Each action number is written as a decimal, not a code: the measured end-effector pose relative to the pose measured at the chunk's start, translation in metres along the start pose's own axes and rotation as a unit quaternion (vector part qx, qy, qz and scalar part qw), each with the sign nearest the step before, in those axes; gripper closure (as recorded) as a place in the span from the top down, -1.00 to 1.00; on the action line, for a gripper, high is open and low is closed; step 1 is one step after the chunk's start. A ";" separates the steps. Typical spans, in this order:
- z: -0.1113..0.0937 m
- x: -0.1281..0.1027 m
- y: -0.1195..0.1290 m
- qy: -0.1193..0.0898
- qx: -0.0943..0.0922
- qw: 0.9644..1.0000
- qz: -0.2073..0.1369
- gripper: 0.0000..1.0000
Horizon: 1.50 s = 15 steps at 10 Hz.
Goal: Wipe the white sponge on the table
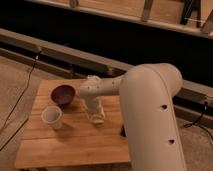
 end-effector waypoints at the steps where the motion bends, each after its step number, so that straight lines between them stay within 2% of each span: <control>1: 0.001 0.006 -0.004 0.014 -0.001 1.000 -0.006 -1.00; 5: -0.003 0.024 -0.008 0.073 -0.019 0.997 -0.032 -1.00; 6: -0.004 0.029 -0.008 0.094 -0.025 0.994 -0.044 -1.00; 11: 0.005 0.040 -0.010 0.151 -0.032 0.985 -0.073 -1.00; 14: 0.015 0.048 -0.007 0.184 -0.029 0.978 -0.091 -1.00; 15: 0.017 0.052 -0.003 0.198 -0.027 0.974 -0.102 -1.00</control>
